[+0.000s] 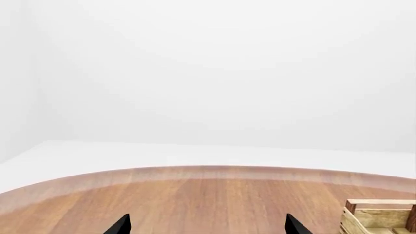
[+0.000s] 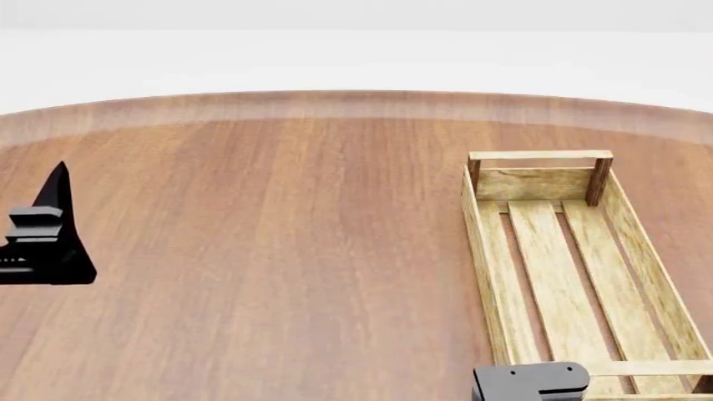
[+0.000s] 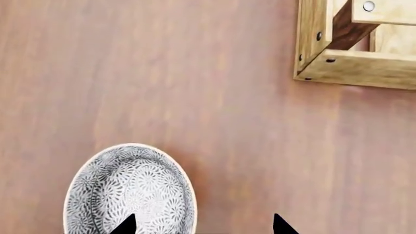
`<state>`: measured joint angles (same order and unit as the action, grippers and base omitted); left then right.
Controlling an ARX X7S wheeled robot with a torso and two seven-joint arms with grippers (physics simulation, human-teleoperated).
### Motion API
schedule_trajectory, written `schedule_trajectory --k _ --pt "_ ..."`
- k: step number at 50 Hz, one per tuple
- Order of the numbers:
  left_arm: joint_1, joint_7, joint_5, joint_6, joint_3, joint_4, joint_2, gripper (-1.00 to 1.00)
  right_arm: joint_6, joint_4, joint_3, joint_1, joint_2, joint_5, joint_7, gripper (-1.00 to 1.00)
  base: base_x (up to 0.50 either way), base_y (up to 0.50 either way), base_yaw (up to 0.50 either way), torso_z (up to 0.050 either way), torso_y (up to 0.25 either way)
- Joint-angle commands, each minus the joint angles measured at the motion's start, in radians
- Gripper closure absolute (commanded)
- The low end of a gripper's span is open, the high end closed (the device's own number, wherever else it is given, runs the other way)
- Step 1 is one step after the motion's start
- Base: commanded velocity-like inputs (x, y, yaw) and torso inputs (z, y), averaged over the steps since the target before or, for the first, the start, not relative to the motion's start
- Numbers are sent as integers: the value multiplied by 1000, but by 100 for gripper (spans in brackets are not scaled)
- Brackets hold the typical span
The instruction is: Stack the right bowl on the left bowl and place them in the tray.
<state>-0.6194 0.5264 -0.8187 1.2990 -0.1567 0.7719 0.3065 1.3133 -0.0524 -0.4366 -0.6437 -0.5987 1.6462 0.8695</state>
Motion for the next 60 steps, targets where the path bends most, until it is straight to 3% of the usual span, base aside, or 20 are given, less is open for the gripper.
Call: schedule_trajectory --k 1,33,34,60 --pt "11 2 -7 -11 0 1 6 -100 -9 -19 -26 0 9 -41 -58 -100 0 0 0 0 0" --pt "25 15 -23 -35 8 -1 21 -100 -82 -137 -148 23 57 -219 -267 -100 0 0 0 0 0" --pt "26 14 -22 -38 10 -3 21 -100 -91 -123 -151 26 52 -229 -271 100 0 0 0 0 0" --pt "33 28 -36 -49 20 -5 31 -100 -120 -98 -155 35 41 -228 -326 100 0 0 0 0 0"
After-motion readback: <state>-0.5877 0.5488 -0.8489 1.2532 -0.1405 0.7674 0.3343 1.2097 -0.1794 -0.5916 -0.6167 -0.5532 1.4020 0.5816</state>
